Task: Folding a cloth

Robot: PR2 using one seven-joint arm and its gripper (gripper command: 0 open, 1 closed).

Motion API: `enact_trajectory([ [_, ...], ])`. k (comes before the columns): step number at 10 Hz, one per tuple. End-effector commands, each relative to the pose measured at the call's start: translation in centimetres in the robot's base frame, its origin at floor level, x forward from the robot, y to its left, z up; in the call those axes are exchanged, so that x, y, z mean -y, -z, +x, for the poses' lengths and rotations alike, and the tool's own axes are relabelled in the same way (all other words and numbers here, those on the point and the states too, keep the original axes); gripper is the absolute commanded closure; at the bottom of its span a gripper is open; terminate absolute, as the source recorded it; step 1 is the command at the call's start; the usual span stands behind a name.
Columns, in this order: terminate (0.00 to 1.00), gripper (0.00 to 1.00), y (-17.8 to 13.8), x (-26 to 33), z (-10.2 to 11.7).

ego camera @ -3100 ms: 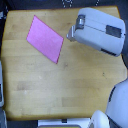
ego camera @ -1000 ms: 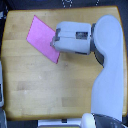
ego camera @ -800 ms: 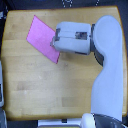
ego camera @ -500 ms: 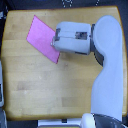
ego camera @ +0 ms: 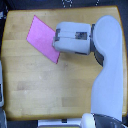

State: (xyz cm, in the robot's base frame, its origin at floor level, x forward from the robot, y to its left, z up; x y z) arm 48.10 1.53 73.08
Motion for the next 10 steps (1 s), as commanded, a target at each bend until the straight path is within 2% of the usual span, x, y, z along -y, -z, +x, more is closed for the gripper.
enact_trajectory([
  [1, 0.00, 1.00, 0.5, -0.5, -1.0],
  [10, 0.00, 1.00, -0.7, 0.3, -0.2],
])
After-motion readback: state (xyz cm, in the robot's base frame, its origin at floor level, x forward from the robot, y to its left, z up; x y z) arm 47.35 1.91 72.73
